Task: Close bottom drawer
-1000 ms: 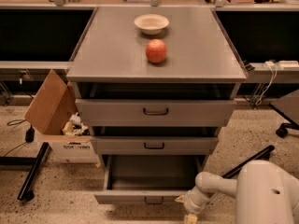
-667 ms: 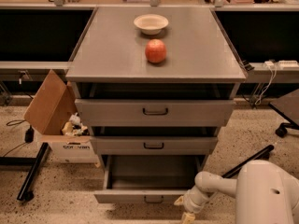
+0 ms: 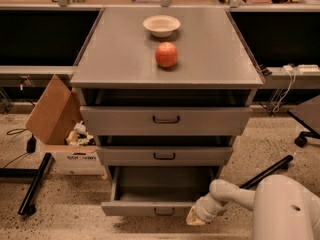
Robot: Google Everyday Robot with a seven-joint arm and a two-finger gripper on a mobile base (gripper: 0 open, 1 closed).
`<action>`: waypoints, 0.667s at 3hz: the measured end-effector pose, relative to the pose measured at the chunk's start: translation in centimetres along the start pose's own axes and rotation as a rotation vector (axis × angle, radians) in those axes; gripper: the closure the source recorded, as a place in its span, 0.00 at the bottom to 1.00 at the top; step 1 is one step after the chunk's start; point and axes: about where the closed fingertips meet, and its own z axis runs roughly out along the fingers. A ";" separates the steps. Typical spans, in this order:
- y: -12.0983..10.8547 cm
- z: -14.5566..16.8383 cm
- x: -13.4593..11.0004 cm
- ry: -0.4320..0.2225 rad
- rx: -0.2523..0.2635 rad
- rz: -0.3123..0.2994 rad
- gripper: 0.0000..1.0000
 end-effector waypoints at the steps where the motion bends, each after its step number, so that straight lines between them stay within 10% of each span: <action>1: -2.2 -0.3 -0.3 -0.027 0.067 -0.009 1.00; 2: -3.6 -0.6 -0.4 -0.051 0.122 -0.012 1.00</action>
Offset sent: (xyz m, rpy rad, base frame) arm 0.1444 -0.0035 0.0230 0.1818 -0.4068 -0.2190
